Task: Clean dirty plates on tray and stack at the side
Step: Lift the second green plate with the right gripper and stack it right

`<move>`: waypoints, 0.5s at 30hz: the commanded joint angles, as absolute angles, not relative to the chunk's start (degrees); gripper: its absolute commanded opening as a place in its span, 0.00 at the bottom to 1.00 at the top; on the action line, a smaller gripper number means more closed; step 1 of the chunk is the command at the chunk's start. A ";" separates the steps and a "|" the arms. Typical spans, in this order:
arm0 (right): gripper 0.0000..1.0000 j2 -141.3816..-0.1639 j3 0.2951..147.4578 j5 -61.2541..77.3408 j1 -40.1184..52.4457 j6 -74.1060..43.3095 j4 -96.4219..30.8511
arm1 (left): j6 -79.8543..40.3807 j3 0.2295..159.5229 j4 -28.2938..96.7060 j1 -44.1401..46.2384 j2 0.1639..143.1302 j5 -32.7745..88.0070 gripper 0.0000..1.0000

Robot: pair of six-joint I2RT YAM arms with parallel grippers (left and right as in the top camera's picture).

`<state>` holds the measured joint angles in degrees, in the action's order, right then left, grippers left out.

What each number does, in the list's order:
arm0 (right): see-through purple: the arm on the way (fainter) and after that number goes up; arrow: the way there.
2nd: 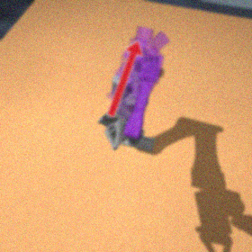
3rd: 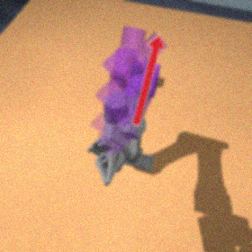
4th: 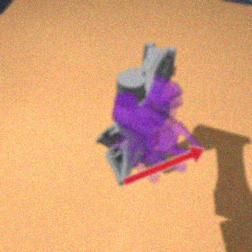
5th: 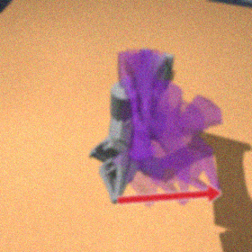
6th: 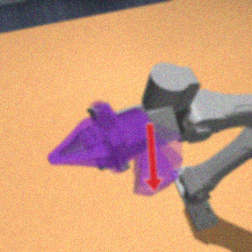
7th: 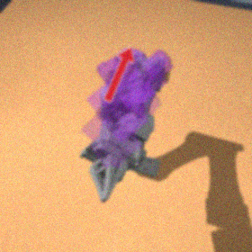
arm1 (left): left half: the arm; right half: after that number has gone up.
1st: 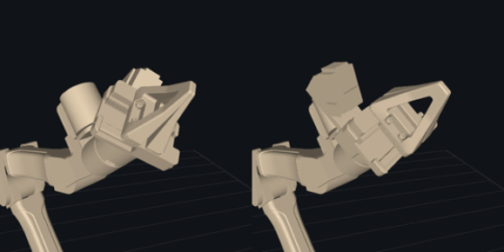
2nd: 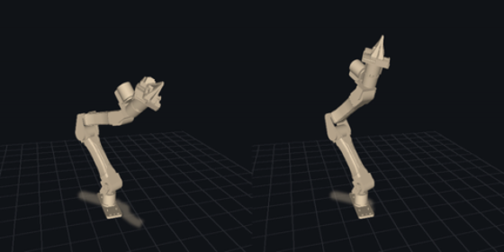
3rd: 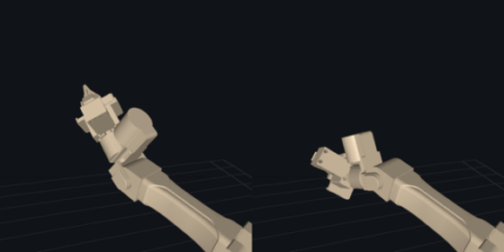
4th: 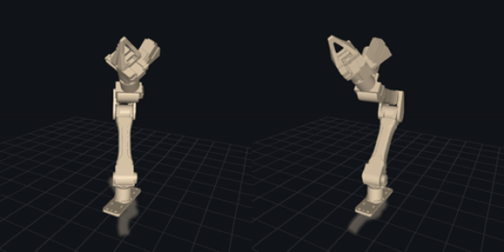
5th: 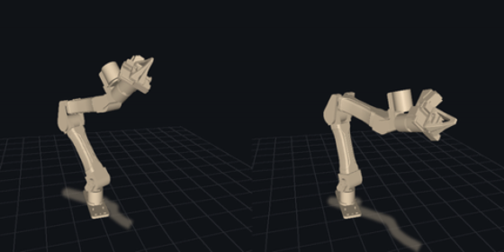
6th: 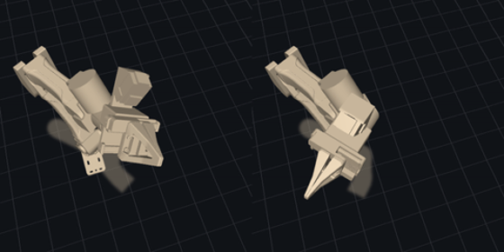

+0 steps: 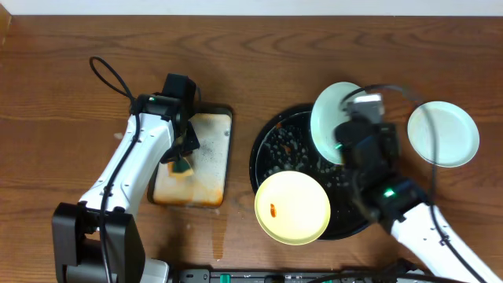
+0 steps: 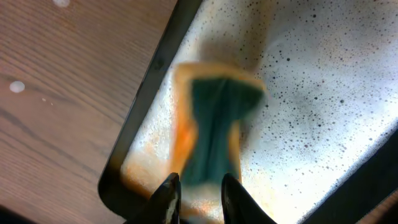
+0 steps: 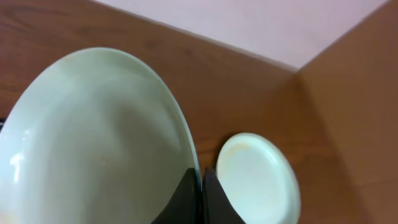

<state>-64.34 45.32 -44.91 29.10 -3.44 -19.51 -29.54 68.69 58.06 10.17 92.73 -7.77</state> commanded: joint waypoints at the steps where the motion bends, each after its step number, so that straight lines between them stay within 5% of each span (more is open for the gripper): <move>1: 0.01 -62.52 47.00 -29.32 19.77 -11.44 -20.84 | -28.95 68.47 57.93 9.93 91.61 -7.90 0.24; 9: 0.01 -63.07 47.00 -0.38 -15.31 -19.25 -23.38 | -28.95 68.47 57.69 9.93 91.61 -7.90 0.24; 15: 0.01 -68.03 46.98 3.99 -32.21 -25.36 -23.18 | -28.95 68.47 57.71 9.93 91.61 -7.90 0.24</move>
